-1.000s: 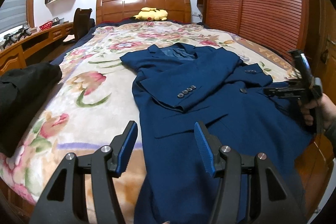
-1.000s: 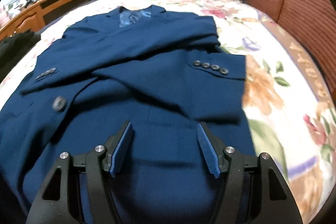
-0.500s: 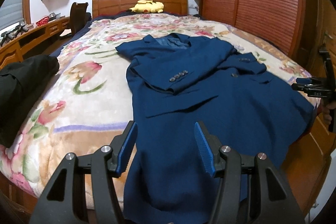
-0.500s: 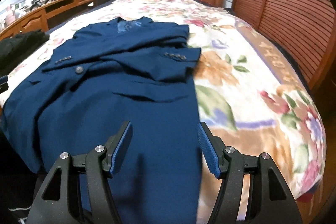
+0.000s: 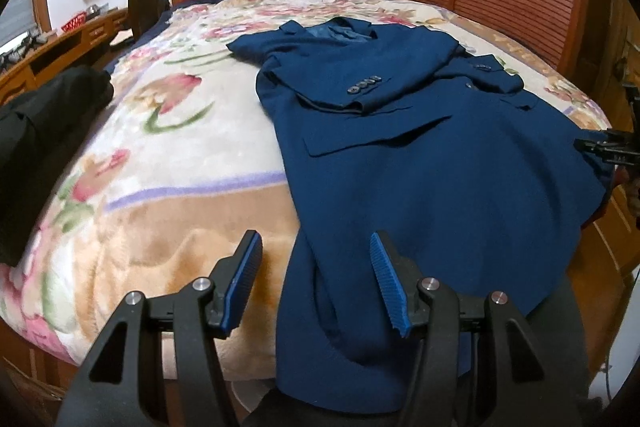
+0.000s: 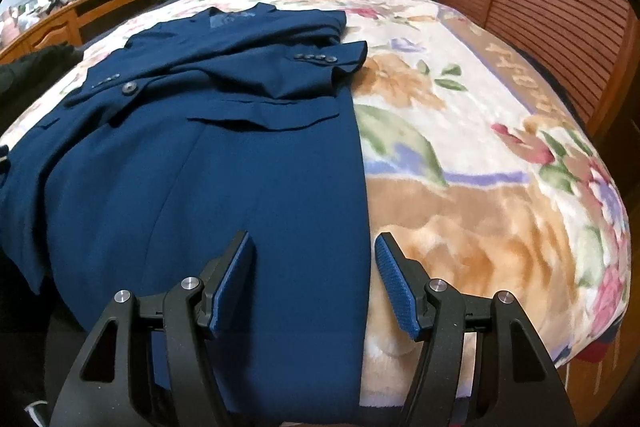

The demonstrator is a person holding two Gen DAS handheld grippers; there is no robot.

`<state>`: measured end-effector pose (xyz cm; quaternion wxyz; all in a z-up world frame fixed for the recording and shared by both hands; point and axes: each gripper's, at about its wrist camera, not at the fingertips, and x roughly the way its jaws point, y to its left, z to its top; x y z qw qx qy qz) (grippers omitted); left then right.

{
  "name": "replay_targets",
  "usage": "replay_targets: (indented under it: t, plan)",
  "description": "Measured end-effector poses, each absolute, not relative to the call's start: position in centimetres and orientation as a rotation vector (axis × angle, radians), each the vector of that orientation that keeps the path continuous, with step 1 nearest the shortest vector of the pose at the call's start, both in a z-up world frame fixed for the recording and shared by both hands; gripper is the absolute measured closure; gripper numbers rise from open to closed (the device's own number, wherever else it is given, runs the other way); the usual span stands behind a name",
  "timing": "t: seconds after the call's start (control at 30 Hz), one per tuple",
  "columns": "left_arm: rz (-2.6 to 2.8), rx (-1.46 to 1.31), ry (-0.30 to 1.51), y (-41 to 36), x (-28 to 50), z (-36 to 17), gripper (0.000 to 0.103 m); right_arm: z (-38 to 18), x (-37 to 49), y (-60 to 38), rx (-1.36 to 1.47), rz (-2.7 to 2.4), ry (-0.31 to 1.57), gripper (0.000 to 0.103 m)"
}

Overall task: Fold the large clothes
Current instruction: 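Move both tools to the jacket hem and close on it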

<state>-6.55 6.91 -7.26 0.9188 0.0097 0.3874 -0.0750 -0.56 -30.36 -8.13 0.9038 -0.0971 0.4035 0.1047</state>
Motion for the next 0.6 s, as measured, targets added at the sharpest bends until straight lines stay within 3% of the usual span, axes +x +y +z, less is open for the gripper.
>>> replay_targets:
  t: [0.2,0.47,0.5,0.6]
  plan:
    - [-0.169,-0.022,0.79,7.0,-6.9,-7.5,0.048,-8.5,-0.9,-29.8,-0.217,0.258,0.865,0.038]
    - [-0.22,-0.035,0.784,6.3,-8.2,-7.9,0.049,-8.7,-1.6,-30.3,-0.185,0.304,0.864,0.052]
    - [-0.226,-0.035,0.785,6.2,-8.2,-7.9,0.052,-8.7,-1.7,-30.2,-0.182,0.308,0.863,0.054]
    - [-0.223,-0.024,0.782,6.4,-8.3,-7.6,0.076,-8.8,-1.7,-30.0,-0.168,0.32,0.871,0.062]
